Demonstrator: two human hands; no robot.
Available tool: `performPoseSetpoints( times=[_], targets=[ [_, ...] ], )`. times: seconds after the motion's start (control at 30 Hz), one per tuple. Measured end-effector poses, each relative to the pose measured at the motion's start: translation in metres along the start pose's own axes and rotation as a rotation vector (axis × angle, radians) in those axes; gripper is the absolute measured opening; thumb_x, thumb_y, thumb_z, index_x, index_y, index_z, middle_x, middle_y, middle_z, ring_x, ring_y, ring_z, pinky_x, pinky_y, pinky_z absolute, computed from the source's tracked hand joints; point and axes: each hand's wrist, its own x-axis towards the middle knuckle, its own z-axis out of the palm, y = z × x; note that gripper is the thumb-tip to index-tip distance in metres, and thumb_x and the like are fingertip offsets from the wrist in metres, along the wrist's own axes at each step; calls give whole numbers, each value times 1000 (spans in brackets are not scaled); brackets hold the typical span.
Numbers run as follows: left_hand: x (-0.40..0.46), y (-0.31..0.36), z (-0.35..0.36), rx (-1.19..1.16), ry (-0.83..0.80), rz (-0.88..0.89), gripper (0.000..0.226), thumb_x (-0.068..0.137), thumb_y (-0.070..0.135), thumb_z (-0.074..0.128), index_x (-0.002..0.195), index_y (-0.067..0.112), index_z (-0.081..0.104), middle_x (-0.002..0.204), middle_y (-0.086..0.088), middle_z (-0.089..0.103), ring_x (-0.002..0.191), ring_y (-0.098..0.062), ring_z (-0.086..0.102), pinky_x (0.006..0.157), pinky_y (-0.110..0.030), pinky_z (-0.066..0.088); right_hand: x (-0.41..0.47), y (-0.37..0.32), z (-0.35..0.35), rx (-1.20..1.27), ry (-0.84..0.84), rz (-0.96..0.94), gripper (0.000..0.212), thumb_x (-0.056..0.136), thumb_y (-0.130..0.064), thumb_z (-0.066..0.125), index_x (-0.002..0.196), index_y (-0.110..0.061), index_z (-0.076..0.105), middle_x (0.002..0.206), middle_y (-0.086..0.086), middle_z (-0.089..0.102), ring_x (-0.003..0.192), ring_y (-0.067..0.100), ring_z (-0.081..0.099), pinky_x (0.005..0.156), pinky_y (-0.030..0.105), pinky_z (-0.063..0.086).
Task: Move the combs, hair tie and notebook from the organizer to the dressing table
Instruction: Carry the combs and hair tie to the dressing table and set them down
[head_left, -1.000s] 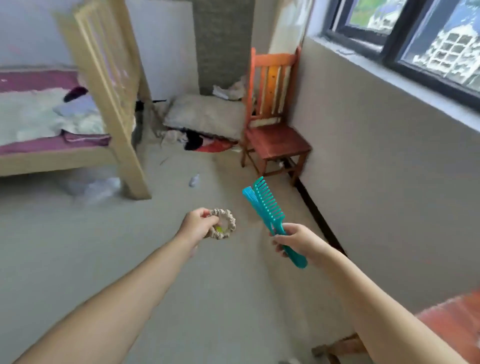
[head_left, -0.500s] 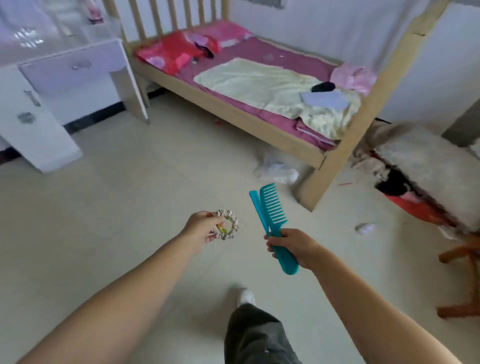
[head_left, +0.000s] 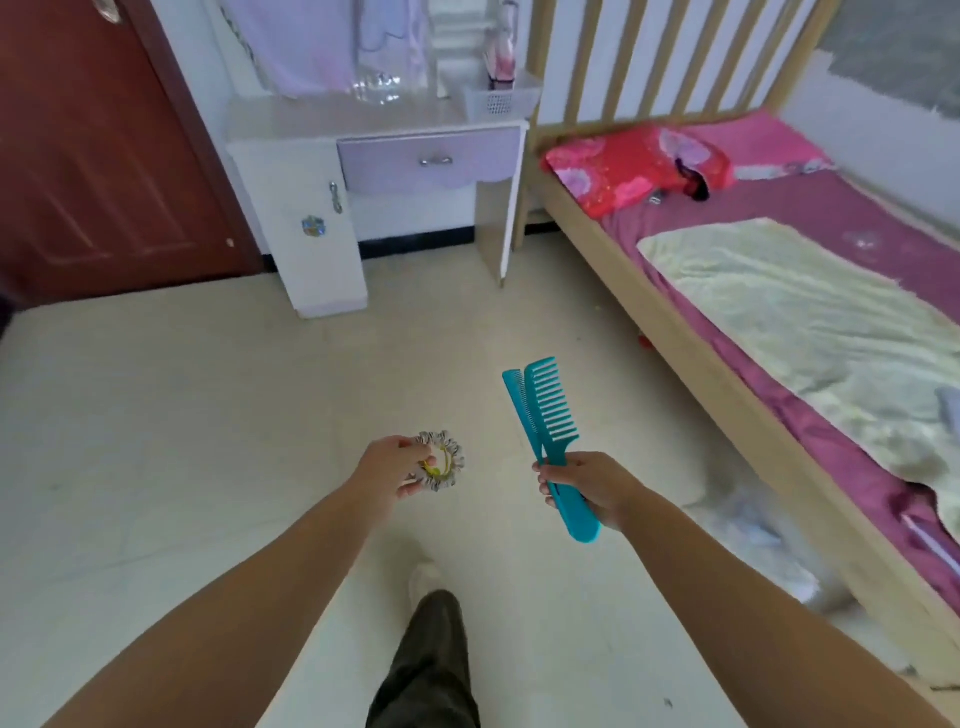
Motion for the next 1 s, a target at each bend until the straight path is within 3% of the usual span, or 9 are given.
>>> performPoseSetpoints(
  times=[0.1, 0.33, 0.43, 0.57, 0.7, 0.8, 0.9, 1.0],
  targets=[
    [75, 61, 3, -18, 6, 18, 16, 86, 4, 56, 72, 12, 53, 77, -8, 61, 78, -19, 54, 63, -27, 46, 78, -61, -1, 32, 41, 20, 28, 80, -3, 67, 106, 3, 62, 80, 11, 60, 71, 19, 58, 66, 28, 53],
    [212, 230, 27, 62, -51, 118, 15, 87, 6, 55, 75, 12, 50, 74, -6, 60, 66, -15, 53, 57, -24, 42, 225, -214, -9, -43, 128, 15, 28, 79, -16, 71, 103, -5, 60, 87, 8, 58, 78, 19, 55, 74, 32, 48],
    [276, 288, 39, 7, -71, 119, 20, 88, 4, 55, 71, 13, 48, 75, -9, 60, 61, -15, 49, 59, -24, 41, 294, -274, -14, -70, 130, 7, 32, 79, -22, 71, 106, -7, 61, 93, 7, 60, 83, 19, 57, 77, 33, 47],
    [379, 362, 57, 33, -12, 152, 8, 86, 6, 56, 81, 10, 53, 81, -9, 60, 77, -19, 53, 67, -26, 45, 400, -356, -23, -114, 102, -24, 35, 79, -22, 72, 109, -7, 61, 95, 6, 61, 85, 19, 58, 77, 33, 48],
    [474, 435, 69, 20, 33, 166, 15, 86, 5, 55, 72, 12, 53, 72, -6, 59, 69, -15, 54, 63, -27, 48, 498, -443, -34, -147, 59, -40, 38, 77, -21, 73, 110, -7, 60, 95, 6, 61, 85, 20, 59, 79, 34, 50],
    [531, 485, 65, 39, 67, 207, 15, 85, 6, 56, 72, 13, 53, 72, -4, 62, 68, -15, 57, 61, -27, 49, 561, -511, -39, -204, 36, -52, 38, 77, -21, 73, 109, -7, 60, 91, 7, 61, 81, 19, 58, 72, 31, 50],
    [585, 523, 47, 43, 122, 204, 10, 83, 6, 56, 75, 12, 55, 75, -5, 63, 69, -16, 59, 58, -25, 50, 622, -570, -27, -241, 13, -74, 31, 79, -16, 71, 106, -3, 61, 81, 8, 58, 71, 20, 55, 65, 30, 49],
    [653, 558, 24, 42, 167, 181, 8, 82, 4, 56, 75, 9, 56, 76, -9, 60, 64, -17, 55, 56, -25, 47, 688, -616, -3, -289, 13, -97, 7, 81, -15, 68, 83, -12, 62, 76, 7, 58, 67, 20, 54, 69, 35, 48]
  ],
)
